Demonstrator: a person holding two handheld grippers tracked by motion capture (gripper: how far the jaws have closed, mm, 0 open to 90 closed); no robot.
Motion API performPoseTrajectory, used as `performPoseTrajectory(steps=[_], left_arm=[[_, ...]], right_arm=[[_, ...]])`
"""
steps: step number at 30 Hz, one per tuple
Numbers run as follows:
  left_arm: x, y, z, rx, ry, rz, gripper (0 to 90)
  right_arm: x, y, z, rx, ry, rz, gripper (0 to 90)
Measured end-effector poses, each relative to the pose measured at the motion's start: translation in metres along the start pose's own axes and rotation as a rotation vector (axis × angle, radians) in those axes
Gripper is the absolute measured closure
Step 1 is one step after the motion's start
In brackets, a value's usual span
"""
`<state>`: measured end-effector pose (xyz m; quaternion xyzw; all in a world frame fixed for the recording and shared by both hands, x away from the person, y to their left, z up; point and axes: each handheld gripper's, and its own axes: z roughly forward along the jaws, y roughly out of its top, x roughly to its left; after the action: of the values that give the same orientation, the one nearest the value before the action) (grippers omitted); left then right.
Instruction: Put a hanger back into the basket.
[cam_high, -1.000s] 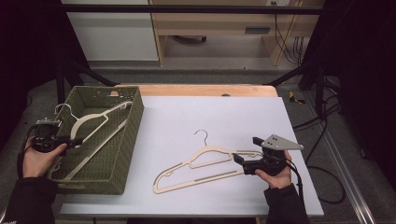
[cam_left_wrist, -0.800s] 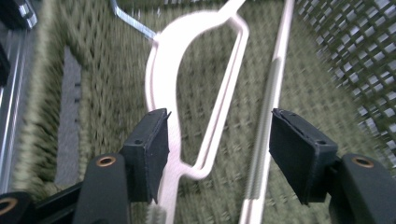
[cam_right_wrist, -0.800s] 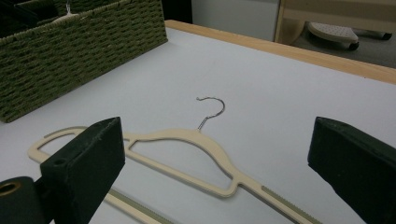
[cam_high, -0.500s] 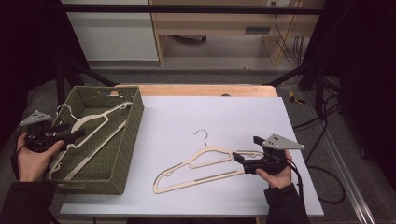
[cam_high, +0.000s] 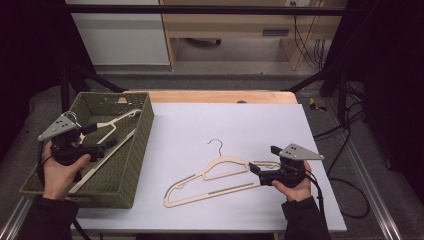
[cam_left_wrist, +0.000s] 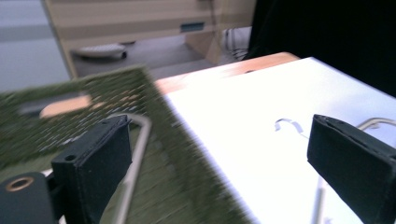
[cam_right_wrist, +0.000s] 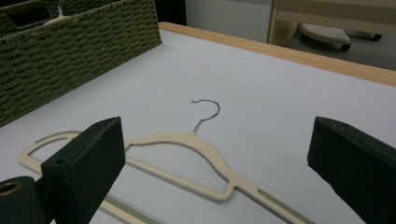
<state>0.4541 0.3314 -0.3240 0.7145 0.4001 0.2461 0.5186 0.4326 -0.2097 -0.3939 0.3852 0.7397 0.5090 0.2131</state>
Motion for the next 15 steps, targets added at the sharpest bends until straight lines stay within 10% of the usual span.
performPoseTrajectory(steps=[15], left_arm=[[-0.097,-0.016,0.041,-0.009,-0.204,0.111,5.6]], right_arm=[[0.005,-0.002,0.008,0.013,-0.019,-0.005,6.4]])
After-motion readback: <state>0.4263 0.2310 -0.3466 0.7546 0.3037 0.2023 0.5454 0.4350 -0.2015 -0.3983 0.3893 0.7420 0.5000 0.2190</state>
